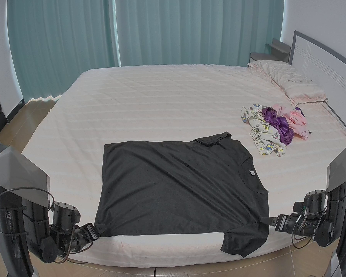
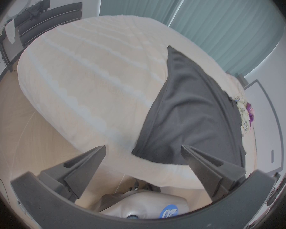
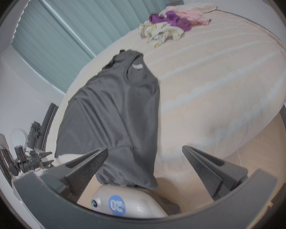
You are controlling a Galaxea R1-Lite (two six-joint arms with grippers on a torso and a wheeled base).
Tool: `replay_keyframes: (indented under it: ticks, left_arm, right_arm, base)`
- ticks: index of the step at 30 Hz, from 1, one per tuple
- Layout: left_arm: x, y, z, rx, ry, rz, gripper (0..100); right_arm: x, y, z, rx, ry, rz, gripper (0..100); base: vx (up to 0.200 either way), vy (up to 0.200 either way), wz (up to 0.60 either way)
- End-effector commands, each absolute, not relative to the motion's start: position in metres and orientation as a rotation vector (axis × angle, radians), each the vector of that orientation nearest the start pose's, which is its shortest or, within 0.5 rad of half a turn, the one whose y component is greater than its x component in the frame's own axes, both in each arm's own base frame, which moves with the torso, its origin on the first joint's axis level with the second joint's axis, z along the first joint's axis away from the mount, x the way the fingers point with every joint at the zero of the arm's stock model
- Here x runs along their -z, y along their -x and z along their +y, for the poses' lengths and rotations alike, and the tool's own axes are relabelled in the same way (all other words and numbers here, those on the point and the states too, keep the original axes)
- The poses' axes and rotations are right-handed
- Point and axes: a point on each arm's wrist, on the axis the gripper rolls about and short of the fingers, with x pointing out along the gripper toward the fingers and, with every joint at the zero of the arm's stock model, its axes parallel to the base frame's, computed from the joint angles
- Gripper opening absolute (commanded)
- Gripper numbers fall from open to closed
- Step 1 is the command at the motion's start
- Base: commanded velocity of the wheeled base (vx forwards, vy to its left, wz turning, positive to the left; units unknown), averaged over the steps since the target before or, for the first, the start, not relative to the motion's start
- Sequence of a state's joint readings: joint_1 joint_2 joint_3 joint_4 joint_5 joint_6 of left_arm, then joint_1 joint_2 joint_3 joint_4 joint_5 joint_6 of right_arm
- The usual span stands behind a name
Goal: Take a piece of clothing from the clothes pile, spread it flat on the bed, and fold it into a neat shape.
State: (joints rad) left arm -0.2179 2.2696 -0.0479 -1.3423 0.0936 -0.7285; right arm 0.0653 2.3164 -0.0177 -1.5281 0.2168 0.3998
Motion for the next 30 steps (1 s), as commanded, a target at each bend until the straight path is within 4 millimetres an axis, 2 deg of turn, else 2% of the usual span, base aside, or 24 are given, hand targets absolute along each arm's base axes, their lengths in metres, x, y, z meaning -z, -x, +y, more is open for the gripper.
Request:
replay_keyframes:
  ticks: [1,6,10,18,30]
  left_arm:
    - [0.005,-0.214,-0.035,-0.179,0.610,0.726,100]
    - [0.000,-0.220,-0.032,-0.181,0.646,0.688,100]
    - [0.002,-0.222,-0.031,-0.190,0.660,0.693,100]
    - [0.002,-0.222,-0.031,-0.188,0.661,0.692,100]
    - [0.000,-0.228,-0.033,-0.165,0.683,0.677,100]
  right_arm:
    - [0.002,-0.220,0.007,-0.081,-0.510,0.660,100]
    - [-0.016,-0.225,0.017,-0.114,-0.592,0.579,100]
    - [-0.022,-0.232,0.025,-0.142,-0.620,0.545,100]
    - [-0.014,-0.244,0.038,-0.183,-0.621,0.562,100]
    - [-0.009,-0.272,0.047,-0.207,-0.648,0.526,100]
  base:
    - [0.000,0.000,0.00]
    - [0.000,0.000,0.00]
    - [0.200,0.000,0.00]
    - [0.200,0.000,0.00]
    - [0.000,0.000,0.00]
